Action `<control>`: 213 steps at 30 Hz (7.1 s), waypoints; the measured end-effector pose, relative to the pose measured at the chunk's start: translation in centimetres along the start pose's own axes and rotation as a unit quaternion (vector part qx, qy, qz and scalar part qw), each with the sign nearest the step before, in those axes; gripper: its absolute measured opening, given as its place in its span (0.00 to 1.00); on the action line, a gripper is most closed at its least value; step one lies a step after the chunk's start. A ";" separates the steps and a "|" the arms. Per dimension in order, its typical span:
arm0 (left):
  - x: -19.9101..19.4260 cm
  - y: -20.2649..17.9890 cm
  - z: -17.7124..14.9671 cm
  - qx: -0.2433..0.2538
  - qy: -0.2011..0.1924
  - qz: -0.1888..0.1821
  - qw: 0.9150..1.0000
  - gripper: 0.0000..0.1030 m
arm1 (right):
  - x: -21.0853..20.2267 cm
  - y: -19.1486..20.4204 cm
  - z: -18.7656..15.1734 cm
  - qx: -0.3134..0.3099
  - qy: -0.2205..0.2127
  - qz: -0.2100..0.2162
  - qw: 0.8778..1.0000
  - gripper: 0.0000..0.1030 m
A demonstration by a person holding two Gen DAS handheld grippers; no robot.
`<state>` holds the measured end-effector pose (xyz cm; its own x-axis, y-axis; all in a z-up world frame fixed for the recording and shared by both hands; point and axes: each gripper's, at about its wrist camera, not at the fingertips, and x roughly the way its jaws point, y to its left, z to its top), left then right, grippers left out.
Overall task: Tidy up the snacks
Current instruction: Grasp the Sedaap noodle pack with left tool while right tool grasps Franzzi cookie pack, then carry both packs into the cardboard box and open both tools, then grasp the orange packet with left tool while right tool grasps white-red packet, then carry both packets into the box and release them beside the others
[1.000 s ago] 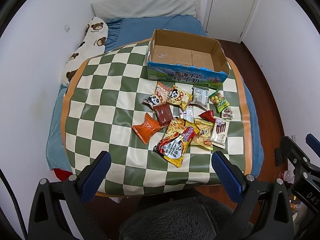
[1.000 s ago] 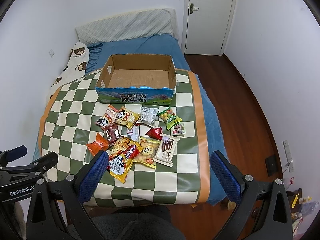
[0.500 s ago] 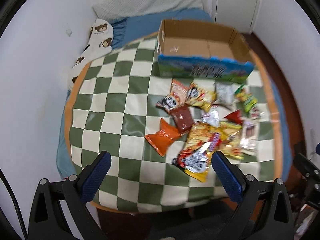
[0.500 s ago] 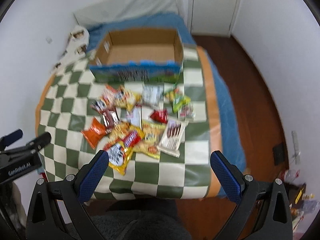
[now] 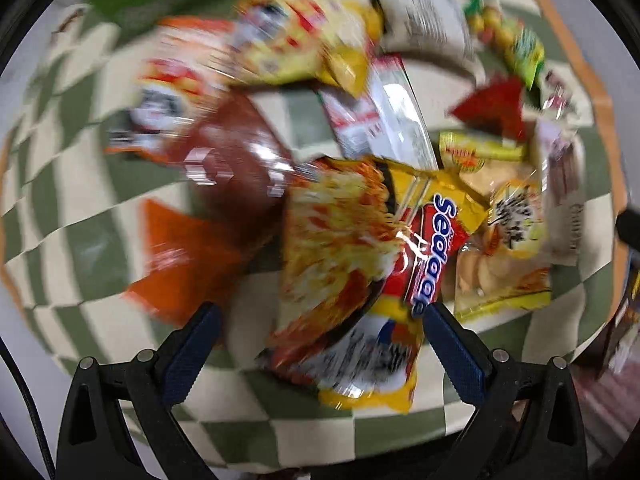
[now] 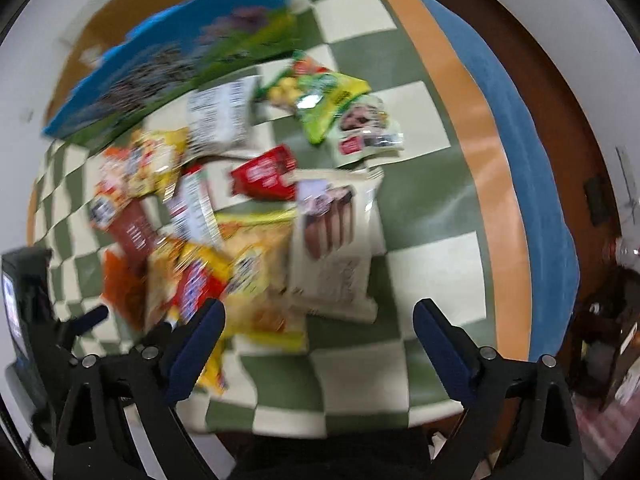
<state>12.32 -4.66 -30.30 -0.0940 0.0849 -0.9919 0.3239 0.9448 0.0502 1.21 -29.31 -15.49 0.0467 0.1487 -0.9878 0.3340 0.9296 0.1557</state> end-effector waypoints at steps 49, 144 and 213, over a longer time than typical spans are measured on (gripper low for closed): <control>-12.8 2.5 -4.2 -0.104 -0.110 -0.099 0.984 0.82 | 4.9 4.7 -4.9 -0.009 -0.052 0.008 0.999 0.60; -17.5 7.1 -1.8 -0.110 -0.158 0.031 0.981 0.88 | -1.8 12.8 8.3 -0.082 -0.061 0.082 0.991 0.90; -24.2 9.4 1.0 -0.151 -0.160 -0.136 0.966 0.49 | -4.9 15.5 6.6 -0.127 -0.019 0.182 0.975 0.45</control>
<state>18.59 1.83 -5.98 0.1739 -0.2368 -0.9558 0.0344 0.9715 -0.2345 12.40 -17.85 -8.23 0.1544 0.4765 -0.8655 0.0444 0.8718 0.4879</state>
